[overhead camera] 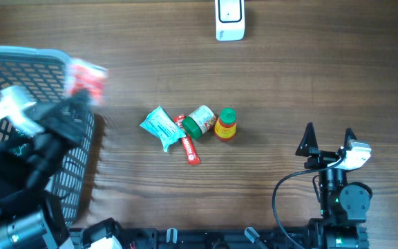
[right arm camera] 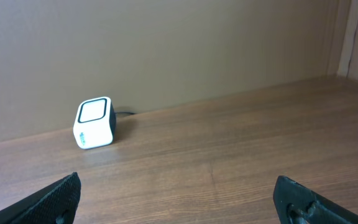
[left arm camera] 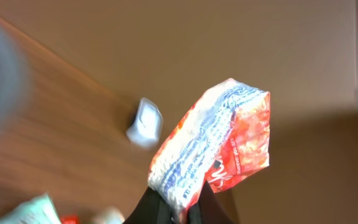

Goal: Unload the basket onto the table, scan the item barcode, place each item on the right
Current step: 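Carry snack box out and set it below the jar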

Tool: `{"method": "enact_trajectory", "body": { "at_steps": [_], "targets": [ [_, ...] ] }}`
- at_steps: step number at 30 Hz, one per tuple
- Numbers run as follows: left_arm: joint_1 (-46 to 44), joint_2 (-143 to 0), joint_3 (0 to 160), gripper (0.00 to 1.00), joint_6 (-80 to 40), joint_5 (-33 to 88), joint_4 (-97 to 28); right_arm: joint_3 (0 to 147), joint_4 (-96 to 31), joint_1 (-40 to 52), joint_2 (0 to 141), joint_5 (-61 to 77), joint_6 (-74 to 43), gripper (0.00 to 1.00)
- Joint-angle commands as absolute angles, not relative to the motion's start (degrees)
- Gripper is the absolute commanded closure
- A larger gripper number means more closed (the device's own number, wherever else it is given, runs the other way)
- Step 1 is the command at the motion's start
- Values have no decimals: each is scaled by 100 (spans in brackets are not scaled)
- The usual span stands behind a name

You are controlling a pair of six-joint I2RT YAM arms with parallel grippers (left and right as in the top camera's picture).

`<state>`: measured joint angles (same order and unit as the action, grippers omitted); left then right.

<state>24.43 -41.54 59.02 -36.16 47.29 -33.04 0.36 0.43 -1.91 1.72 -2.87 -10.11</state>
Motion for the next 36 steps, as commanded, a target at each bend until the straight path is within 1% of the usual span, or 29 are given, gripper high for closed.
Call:
{"method": "enact_trajectory", "body": {
  "at_steps": [1, 2, 3, 5, 7, 10, 14, 17, 22, 25, 27, 28, 29, 30, 31, 34, 35, 36],
  "targets": [
    [1232, -4377, 5957, 96, -2213, 5264, -3691, 36, 60, -158, 174, -373, -904, 0],
    [794, -4488, 5957, 96, -1922, 5223, -3889, 36, 60, -158, 174, -373, -904, 0],
    [255, -4654, 5957, 96, -1649, 4917, -4171, 36, 60, -158, 174, -373, -904, 0],
    [-272, -4875, 5957, 96, -1518, 4156, -4506, 36, 60, -158, 174, -373, -904, 0],
    [-930, -5306, 5948, 96, -1518, 3004, -4958, 36, 60, -158, 174, -373, -904, 0],
    [-1603, -5961, 5857, 96, -1514, 2687, -5083, 36, 60, -158, 174, -373, -904, 0],
    [-2383, -7260, 5771, 96, -1518, 2447, -4722, 36, 60, -158, 174, -373, -904, 0],
    [-2674, -8217, 5769, 96, -1535, 2305, -4587, 36, 60, -158, 174, -373, -904, 0],
    [-2821, -9550, 5673, 96, -1544, 2307, -4412, 36, 60, -158, 174, -373, -902, 0],
    [-2823, -10055, 5629, 96, -1741, 2303, -4134, 36, 60, -158, 174, -370, -904, 0],
    [-2823, -10086, 5629, 96, -1741, 2303, -4053, 36, 60, -158, 174, -373, -904, 0],
    [-2823, -10084, 5629, 94, -1741, 2303, -4007, 36, 60, -158, 174, -373, -904, 0],
    [-2823, -10084, 5629, 85, -1741, 2303, -3953, 36, 60, -158, 174, -373, -904, 0],
    [-2823, -10084, 5629, 73, -1741, 2303, -3918, 36, 60, -158, 174, -373, -904, 0],
    [-2823, -10084, 5629, 58, -1741, 2303, -3903, 36, 60, -158, 174, -373, -904, 0],
    [-2823, -10084, 5629, 29, -1855, 2281, -3898, 36, 60, -158, 174, -370, -902, 0],
    [-2823, -10084, 5631, 17, -1870, 2283, -3896, 36, 60, -158, 174, -373, -904, 0],
    [-2823, -10079, 5631, 9, -1868, 2283, -3898, 36, 60, -158, 174, -373, -904, 0]
  ]
}}
